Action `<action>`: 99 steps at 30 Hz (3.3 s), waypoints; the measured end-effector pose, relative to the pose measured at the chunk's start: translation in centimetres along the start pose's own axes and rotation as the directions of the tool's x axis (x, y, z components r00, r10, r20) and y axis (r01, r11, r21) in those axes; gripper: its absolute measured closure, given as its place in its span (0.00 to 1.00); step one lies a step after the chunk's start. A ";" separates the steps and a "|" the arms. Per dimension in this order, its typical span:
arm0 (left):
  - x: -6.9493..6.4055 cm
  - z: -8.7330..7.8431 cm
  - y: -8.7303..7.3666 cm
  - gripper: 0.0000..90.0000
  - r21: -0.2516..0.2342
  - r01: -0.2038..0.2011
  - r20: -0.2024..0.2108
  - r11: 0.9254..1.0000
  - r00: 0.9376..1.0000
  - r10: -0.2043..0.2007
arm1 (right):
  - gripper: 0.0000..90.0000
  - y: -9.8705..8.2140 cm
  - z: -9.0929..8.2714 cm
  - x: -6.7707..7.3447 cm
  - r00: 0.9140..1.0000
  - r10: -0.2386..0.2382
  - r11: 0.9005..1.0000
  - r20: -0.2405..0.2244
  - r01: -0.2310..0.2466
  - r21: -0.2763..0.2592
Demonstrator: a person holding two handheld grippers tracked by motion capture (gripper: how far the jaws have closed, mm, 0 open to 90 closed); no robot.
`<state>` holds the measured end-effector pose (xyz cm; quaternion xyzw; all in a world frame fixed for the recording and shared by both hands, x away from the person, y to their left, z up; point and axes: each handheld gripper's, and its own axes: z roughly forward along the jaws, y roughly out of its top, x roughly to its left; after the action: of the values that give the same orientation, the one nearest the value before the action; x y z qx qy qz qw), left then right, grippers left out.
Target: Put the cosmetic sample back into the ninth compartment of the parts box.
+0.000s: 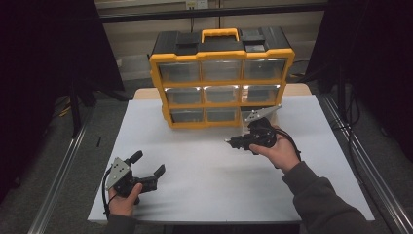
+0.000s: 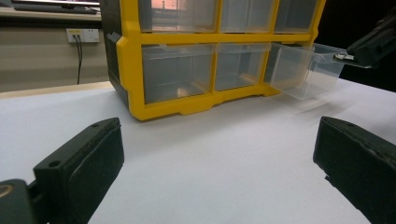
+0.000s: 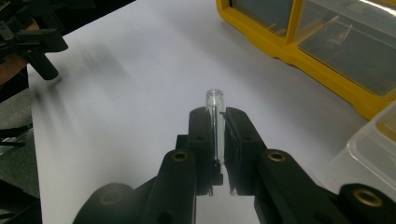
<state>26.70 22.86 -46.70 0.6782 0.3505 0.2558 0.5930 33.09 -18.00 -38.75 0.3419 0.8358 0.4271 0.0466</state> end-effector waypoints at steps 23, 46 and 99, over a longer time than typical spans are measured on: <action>0.0 -0.1 0.0 0.02 -0.001 0.001 0.000 1.000 1.000 -0.001 | 0.91 1.1 -2.0 -1.3 0.999 0.005 1.000 0.032 -0.005 -0.015; 0.0 -0.1 0.1 0.02 -0.010 0.015 -0.002 1.000 1.000 -0.015 | 0.91 1.9 -2.8 -2.4 0.998 0.006 1.000 0.059 -0.006 -0.013; 0.1 -0.1 0.1 0.02 -0.006 -0.003 -0.003 1.000 1.000 0.003 | 0.91 2.2 -4.7 -5.6 0.986 0.033 0.999 0.164 -0.031 -0.016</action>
<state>26.69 22.98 -46.63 0.6767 0.3497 0.2584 0.5941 36.80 -23.72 -35.34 0.3889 0.8207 0.4037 0.1105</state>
